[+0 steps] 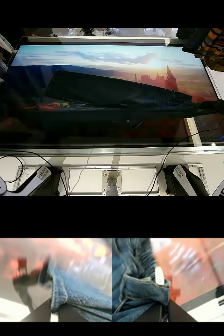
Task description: Fold the clothes and pants, and hang the long-sleeved shirts on hangers.
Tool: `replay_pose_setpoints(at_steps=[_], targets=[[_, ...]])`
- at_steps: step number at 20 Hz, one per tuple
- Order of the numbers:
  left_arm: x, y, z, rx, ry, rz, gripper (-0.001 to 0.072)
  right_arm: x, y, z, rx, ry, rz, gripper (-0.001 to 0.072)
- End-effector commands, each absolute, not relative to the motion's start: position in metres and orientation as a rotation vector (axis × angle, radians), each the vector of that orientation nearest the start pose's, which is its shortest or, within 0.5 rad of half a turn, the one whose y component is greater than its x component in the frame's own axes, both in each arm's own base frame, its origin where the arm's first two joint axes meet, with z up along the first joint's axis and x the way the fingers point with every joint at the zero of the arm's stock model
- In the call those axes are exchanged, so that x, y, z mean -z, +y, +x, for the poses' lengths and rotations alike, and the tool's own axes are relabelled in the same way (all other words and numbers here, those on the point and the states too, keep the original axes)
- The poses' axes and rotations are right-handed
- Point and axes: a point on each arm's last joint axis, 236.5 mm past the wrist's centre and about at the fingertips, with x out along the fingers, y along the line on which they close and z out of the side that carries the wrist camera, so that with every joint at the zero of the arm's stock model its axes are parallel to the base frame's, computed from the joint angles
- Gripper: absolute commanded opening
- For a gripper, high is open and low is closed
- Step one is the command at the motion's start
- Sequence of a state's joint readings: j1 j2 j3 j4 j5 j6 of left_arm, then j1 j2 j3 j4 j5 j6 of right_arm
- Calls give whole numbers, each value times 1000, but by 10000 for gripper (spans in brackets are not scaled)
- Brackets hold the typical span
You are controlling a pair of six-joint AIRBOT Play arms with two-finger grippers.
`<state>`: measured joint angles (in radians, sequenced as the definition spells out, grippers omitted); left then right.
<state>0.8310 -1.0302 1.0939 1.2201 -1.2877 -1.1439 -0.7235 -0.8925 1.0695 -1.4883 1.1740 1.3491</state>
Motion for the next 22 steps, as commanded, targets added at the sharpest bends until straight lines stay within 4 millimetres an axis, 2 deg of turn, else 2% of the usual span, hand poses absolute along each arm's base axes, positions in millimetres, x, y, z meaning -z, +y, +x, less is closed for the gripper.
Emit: replay_pose_setpoints(at_steps=[1,4,6,8,11,13,15,19,21,22], targets=[[-119,198,277,-311,953,-326,31,-134,-220,246,560,964,170,27],[-117,200,273,-318,968,-318,31,-133,-227,225,610,1026,128,28],[-117,199,273,-316,970,-318,31,-136,-231,204,666,1074,95,28],[-118,189,280,-286,966,-325,30,-139,-231,186,701,1117,77,28],[-116,149,310,-139,977,-284,29,-128,-208,162,678,1226,141,27],[-108,134,328,-74,1041,-172,29,-120,-196,164,634,1248,187,26],[-104,118,353,-11,1073,-94,29,-108,-193,160,624,1289,201,26],[-102,93,414,75,1080,-83,29,-63,-185,146,575,1450,238,26],[-92,83,442,106,1099,-84,29,-36,-180,140,540,1538,270,26],[-86,82,455,108,1103,-92,29,-26,-184,145,535,1540,267,27]])
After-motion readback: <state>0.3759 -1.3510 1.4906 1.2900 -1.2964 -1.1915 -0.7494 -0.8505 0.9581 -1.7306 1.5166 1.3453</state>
